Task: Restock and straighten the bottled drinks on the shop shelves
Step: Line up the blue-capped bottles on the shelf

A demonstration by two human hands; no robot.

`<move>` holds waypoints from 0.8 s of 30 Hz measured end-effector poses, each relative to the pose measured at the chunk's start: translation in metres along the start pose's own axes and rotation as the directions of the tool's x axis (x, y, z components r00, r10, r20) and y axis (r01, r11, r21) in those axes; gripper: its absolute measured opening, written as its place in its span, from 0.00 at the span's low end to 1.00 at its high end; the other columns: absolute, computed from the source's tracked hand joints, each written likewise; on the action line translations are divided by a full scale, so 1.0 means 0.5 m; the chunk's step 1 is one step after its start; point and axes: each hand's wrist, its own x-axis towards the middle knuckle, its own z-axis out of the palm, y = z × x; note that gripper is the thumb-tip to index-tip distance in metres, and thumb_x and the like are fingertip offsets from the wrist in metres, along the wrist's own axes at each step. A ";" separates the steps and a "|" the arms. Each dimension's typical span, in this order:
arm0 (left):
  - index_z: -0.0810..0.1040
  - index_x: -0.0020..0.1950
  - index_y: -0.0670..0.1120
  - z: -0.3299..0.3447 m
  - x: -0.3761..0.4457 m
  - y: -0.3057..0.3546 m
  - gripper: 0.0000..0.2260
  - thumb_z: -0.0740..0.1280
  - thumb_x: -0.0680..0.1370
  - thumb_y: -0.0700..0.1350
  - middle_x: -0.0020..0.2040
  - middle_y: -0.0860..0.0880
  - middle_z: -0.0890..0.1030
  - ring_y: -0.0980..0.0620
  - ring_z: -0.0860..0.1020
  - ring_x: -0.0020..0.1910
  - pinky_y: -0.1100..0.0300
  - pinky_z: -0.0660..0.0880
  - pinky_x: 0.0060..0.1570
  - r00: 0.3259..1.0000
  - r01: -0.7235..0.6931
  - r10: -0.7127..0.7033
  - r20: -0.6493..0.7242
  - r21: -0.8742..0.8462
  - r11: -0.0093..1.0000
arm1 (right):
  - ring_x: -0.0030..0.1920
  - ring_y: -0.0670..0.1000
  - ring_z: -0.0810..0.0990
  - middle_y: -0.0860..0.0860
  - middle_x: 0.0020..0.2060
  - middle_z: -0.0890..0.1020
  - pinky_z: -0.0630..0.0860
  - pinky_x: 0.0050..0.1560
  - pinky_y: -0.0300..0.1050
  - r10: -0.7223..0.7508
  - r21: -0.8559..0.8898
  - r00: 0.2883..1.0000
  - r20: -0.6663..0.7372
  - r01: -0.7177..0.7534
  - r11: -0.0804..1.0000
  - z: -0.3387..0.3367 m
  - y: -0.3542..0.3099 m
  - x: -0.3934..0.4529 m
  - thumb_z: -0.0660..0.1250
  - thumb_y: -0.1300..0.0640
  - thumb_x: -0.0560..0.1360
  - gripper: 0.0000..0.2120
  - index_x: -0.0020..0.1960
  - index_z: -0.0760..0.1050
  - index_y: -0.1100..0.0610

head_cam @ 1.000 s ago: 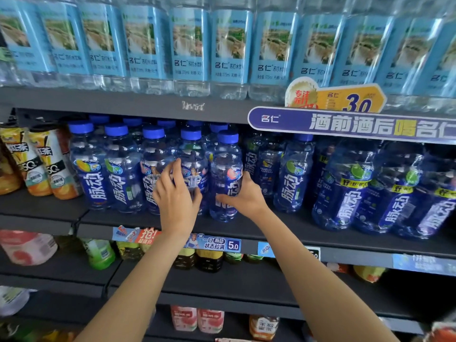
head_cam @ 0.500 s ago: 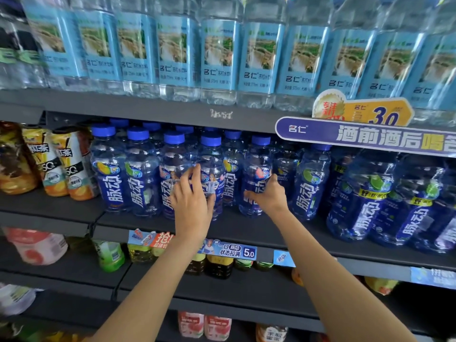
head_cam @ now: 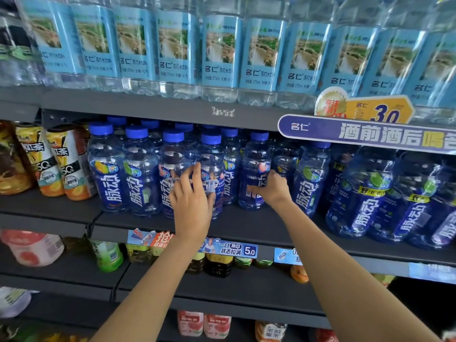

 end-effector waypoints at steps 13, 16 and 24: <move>0.63 0.68 0.41 0.014 -0.002 -0.006 0.29 0.72 0.71 0.41 0.62 0.37 0.71 0.38 0.74 0.55 0.46 0.76 0.50 0.999 -0.036 0.033 -0.037 -0.084 0.996 | 0.55 0.60 0.79 0.58 0.54 0.79 0.74 0.46 0.49 0.013 -0.241 0.958 -0.286 -0.085 0.967 0.062 -0.020 -0.021 0.66 0.41 0.73 0.27 0.57 0.66 0.62; 0.62 0.69 0.42 0.021 -0.005 -0.007 0.30 0.71 0.71 0.41 0.62 0.37 0.70 0.38 0.72 0.54 0.46 0.75 0.49 0.998 -0.033 0.029 -0.050 -0.076 0.997 | 0.53 0.59 0.80 0.57 0.52 0.80 0.73 0.43 0.48 -0.012 -0.278 0.956 -0.294 -0.074 0.958 0.062 -0.015 -0.018 0.65 0.38 0.72 0.28 0.56 0.66 0.61; 0.60 0.71 0.40 0.041 -0.013 -0.003 0.30 0.68 0.72 0.40 0.64 0.36 0.68 0.37 0.68 0.58 0.44 0.73 0.54 0.997 -0.011 0.003 -0.073 -0.116 0.993 | 0.48 0.66 0.75 0.63 0.47 0.78 0.64 0.50 0.50 -0.384 -0.297 0.600 -0.702 0.243 0.923 -0.044 0.029 -0.033 0.69 0.52 0.71 0.19 0.51 0.71 0.66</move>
